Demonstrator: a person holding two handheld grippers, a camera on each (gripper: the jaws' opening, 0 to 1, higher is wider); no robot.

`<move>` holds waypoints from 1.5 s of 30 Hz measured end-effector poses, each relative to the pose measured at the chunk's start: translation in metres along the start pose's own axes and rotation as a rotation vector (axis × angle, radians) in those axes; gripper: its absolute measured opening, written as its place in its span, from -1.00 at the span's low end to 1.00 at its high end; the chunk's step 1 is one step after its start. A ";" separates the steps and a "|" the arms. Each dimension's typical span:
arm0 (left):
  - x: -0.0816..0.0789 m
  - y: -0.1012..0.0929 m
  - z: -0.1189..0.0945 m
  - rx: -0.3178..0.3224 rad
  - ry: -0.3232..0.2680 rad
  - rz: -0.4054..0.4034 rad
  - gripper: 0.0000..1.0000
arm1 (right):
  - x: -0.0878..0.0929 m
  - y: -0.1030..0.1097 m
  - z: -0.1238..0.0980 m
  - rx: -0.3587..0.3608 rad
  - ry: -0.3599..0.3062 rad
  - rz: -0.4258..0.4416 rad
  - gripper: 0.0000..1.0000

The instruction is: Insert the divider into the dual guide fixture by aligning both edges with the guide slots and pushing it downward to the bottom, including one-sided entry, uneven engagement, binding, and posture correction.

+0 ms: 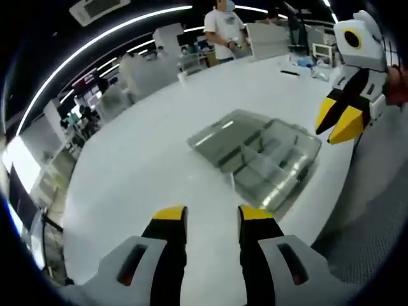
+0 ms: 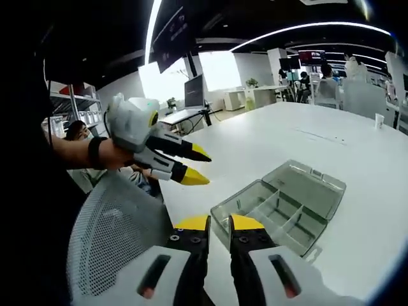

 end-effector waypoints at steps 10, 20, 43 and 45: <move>-0.012 -0.017 -0.003 0.055 -0.067 0.035 -0.41 | -0.006 -0.003 0.001 -0.005 -0.022 0.025 -0.86; -0.023 -0.038 -0.006 0.114 -0.118 0.102 -0.41 | -0.010 -0.007 0.005 0.007 -0.048 0.048 -0.86; -0.040 -0.071 -0.007 0.243 -0.222 0.213 -0.41 | -0.005 -0.019 0.002 0.083 -0.060 0.164 -0.89; -0.040 -0.072 -0.007 0.244 -0.228 0.204 -0.41 | -0.004 -0.018 0.002 0.081 -0.055 0.179 -0.89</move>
Point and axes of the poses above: the point that each gripper's makers call its tool centre point, and the gripper's own axes: z roughly forward along the fingers, y roughly to its left, x roughly out of its underside, the point moved 7 cm from there along -z, roughly backward along the fingers
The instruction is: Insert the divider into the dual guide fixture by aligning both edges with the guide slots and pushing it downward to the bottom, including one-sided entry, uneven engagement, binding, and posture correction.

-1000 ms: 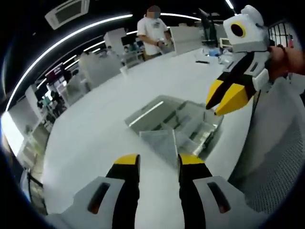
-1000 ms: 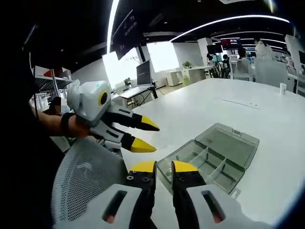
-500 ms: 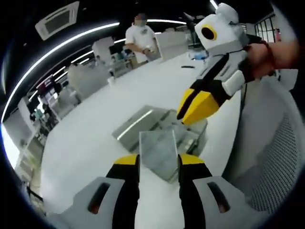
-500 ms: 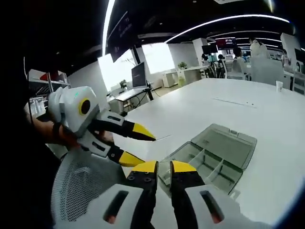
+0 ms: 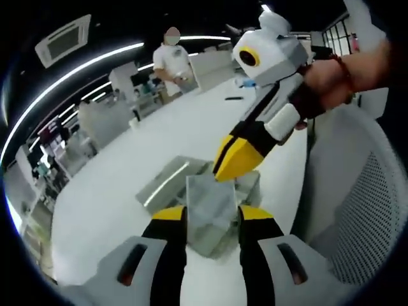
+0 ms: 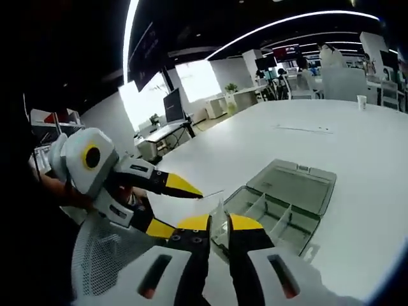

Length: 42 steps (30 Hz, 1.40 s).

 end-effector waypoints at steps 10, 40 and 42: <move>-0.001 -0.002 0.002 0.031 -0.014 0.007 -0.41 | 0.002 0.001 0.001 -0.016 -0.011 0.085 -0.86; -0.005 -0.007 0.008 0.023 -0.021 0.043 -0.30 | -0.002 0.017 0.006 -0.112 0.005 0.266 -1.00; -0.005 -0.007 0.008 0.029 -0.018 0.055 -0.34 | -0.003 0.017 0.007 -0.104 -0.001 0.251 -1.00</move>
Point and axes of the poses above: the point that each gripper's makers call its tool centre point, and the gripper's own axes: z roughly forward along the fingers, y roughly to its left, x roughly out of its underside, the point moved 7 cm from there along -z, roughly backward along the fingers
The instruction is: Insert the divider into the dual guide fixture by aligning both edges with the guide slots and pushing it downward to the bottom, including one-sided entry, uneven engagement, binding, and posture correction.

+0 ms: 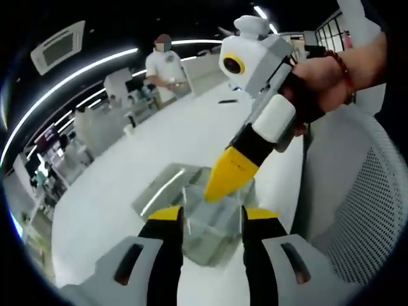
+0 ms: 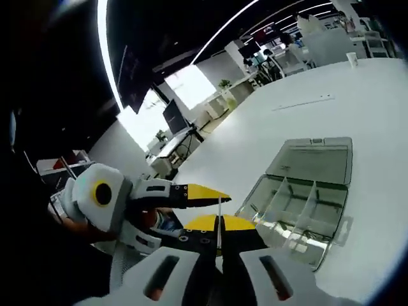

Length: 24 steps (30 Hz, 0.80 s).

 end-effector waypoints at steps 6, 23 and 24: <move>-0.001 -0.001 -0.002 -0.012 -0.011 0.052 -0.35 | -0.001 -0.001 -0.002 -0.022 0.013 -0.029 -1.00; 0.004 0.000 -0.001 -0.031 0.016 0.038 -0.35 | 0.001 0.001 -0.002 0.011 0.032 -0.120 -1.00; 0.005 0.001 -0.001 -0.026 0.020 0.027 -0.35 | 0.000 0.000 -0.002 0.014 0.050 -0.160 -1.00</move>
Point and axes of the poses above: the point that each gripper's makers call its tool centre point, and the gripper's own axes: z roughly forward along the fingers, y roughly to its left, x roughly out of its underside, the point moved 7 cm from there along -z, roughly backward along the fingers
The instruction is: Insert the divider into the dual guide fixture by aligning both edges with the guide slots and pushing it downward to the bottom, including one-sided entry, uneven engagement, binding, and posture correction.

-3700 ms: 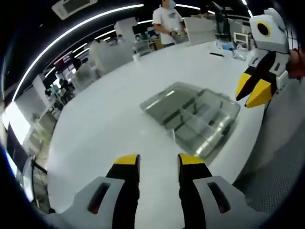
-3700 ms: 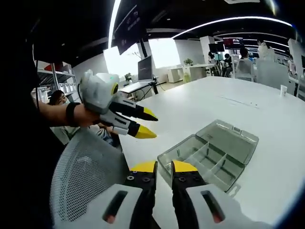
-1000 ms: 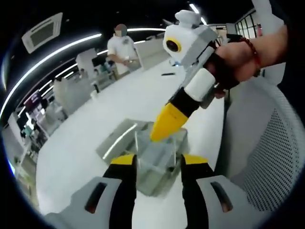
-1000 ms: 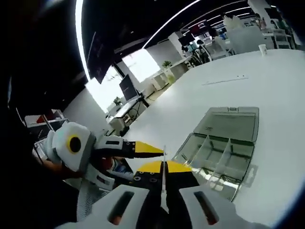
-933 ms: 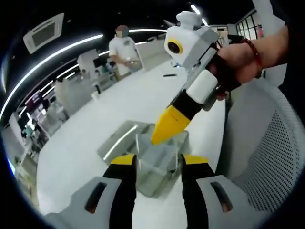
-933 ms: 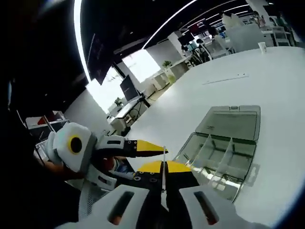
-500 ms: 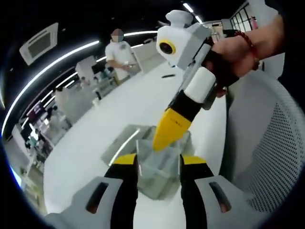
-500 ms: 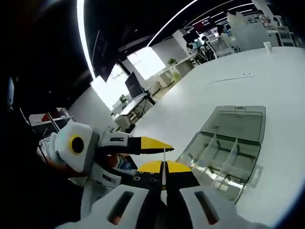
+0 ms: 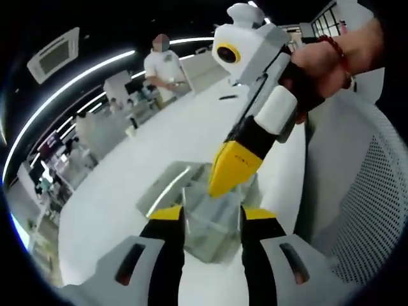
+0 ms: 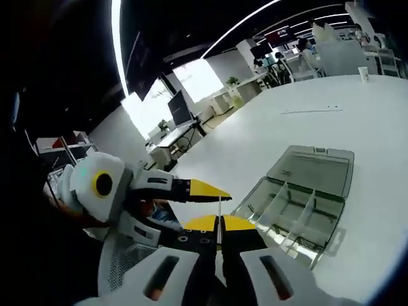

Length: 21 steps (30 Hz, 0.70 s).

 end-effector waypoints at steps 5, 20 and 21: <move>0.004 0.002 -0.001 0.004 0.018 -0.013 -0.34 | -0.009 0.001 0.001 0.014 0.032 -0.069 -1.00; 0.015 0.018 -0.011 -0.048 -0.003 -0.206 -0.26 | -0.031 -0.003 0.009 -0.009 0.083 -0.190 -1.00; 0.016 0.018 -0.011 -0.046 -0.002 -0.210 -0.26 | -0.032 -0.003 0.010 -0.010 0.085 -0.195 -1.00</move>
Point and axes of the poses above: the point that each gripper's makers call its tool centre point, and the gripper's own axes: z roughly forward along the fingers, y roughly to its left, x roughly out of its underside, the point moved 7 cm from there along -z, roughly backward along the fingers
